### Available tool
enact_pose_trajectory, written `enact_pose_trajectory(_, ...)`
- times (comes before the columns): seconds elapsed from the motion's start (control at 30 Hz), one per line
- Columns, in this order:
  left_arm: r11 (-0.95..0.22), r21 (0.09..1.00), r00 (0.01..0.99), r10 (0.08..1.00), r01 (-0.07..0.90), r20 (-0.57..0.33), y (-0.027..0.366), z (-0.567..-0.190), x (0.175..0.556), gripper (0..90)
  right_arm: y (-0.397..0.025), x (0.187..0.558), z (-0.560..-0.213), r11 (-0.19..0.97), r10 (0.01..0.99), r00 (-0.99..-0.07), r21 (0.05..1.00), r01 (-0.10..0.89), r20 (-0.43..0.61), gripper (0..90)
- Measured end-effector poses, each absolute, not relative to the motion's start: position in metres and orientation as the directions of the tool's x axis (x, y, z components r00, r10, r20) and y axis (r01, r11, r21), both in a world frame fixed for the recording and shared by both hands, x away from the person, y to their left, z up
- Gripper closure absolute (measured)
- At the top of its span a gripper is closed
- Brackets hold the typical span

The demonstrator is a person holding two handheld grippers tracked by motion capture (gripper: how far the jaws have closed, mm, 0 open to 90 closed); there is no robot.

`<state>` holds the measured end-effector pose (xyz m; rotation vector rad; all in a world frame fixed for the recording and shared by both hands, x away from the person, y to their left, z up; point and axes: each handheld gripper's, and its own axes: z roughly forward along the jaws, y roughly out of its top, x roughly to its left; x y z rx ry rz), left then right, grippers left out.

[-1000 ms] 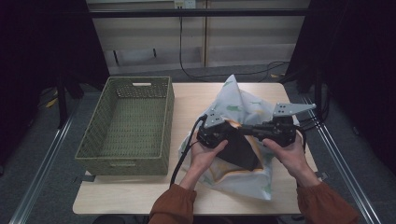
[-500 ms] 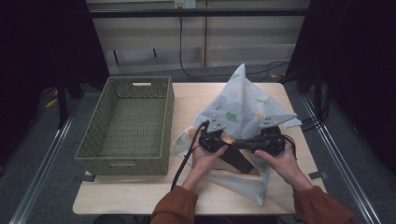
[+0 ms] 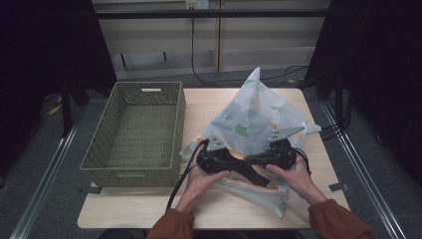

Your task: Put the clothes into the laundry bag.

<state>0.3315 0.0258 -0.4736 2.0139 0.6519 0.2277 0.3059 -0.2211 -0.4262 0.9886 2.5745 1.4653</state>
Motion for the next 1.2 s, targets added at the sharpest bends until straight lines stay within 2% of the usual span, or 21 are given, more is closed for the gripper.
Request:
enact_pose_trajectory(0.1, -0.402, 0.845, 0.842, 0.530, 0.354, -0.100, 0.039, -0.471, 0.320, 34.2, -0.221, 0.307, -0.426, 0.362, 0.530, -0.801, 0.780, 0.510, 0.278, 89.4)
enact_pose_trajectory(0.23, -0.494, 0.797, 0.872, 0.482, 0.348, -0.082, 0.042, -0.481, 0.312, 35.9, -0.221, 0.308, -0.427, 0.362, 0.536, -0.798, 0.779, 0.512, 0.276, 89.3)
enact_pose_trajectory(0.3, -0.521, 0.789, 0.876, 0.480, 0.325, -0.044, 0.043, -0.485, 0.306, 37.2, -0.221, 0.308, -0.427, 0.360, 0.535, -0.798, 0.780, 0.512, 0.278, 89.2)
enact_pose_trajectory(0.37, -0.481, 0.803, 0.878, 0.466, 0.352, -0.106, 0.045, -0.488, 0.308, 34.9, -0.222, 0.308, -0.427, 0.359, 0.534, -0.798, 0.781, 0.512, 0.278, 89.2)
enact_pose_trajectory(0.5, -0.477, 0.813, 0.884, 0.457, 0.335, -0.096, 0.046, -0.491, 0.307, 36.4, -0.222, 0.308, -0.426, 0.359, 0.534, -0.799, 0.782, 0.509, 0.276, 89.2)
enact_pose_trajectory(0.67, -0.540, 0.781, 0.918, 0.384, 0.313, -0.102, 0.047, -0.497, 0.304, 38.3, -0.221, 0.306, -0.424, 0.353, 0.530, -0.803, 0.790, 0.501, 0.272, 89.2)
enact_pose_trajectory(0.83, -0.637, 0.720, 0.947, 0.309, 0.275, -0.088, 0.041, -0.503, 0.299, 30.6, -0.220, 0.306, -0.421, 0.348, 0.530, -0.805, 0.797, 0.493, 0.267, 89.3)
enact_pose_trajectory(0.9, -0.632, 0.725, 0.949, 0.301, 0.275, -0.098, 0.041, -0.504, 0.299, 25.2, -0.220, 0.306, -0.421, 0.347, 0.531, -0.805, 0.799, 0.491, 0.264, 89.3)
enact_pose_trajectory(0.93, -0.630, 0.723, 0.947, 0.303, 0.283, -0.106, 0.041, -0.504, 0.299, 25.2, -0.220, 0.306, -0.421, 0.347, 0.531, -0.805, 0.799, 0.491, 0.264, 89.3)
enact_pose_trajectory(0.97, -0.622, 0.734, 0.948, 0.303, 0.272, -0.095, 0.041, -0.505, 0.300, 26.1, -0.220, 0.306, -0.421, 0.346, 0.531, -0.805, 0.800, 0.491, 0.265, 89.3)
enact_pose_trajectory(1.03, -0.644, 0.732, 0.953, 0.301, 0.223, -0.026, 0.040, -0.505, 0.298, 33.6, -0.219, 0.306, -0.421, 0.348, 0.528, -0.808, 0.801, 0.487, 0.262, 89.3)
enact_pose_trajectory(1.1, -0.645, 0.730, 0.947, 0.321, 0.228, -0.012, 0.040, -0.504, 0.301, 48.1, -0.217, 0.305, -0.419, 0.341, 0.514, -0.815, 0.808, 0.480, 0.268, 89.4)
enact_pose_trajectory(1.13, -0.640, 0.733, 0.944, 0.331, 0.233, -0.011, 0.041, -0.504, 0.302, 48.1, -0.217, 0.305, -0.419, 0.341, 0.514, -0.815, 0.808, 0.480, 0.268, 89.4)
enact_pose_trajectory(1.2, -0.638, 0.729, 0.933, 0.359, 0.248, -0.003, 0.040, -0.503, 0.304, 58.4, -0.215, 0.303, -0.418, 0.333, 0.495, -0.822, 0.813, 0.477, 0.280, 89.4)
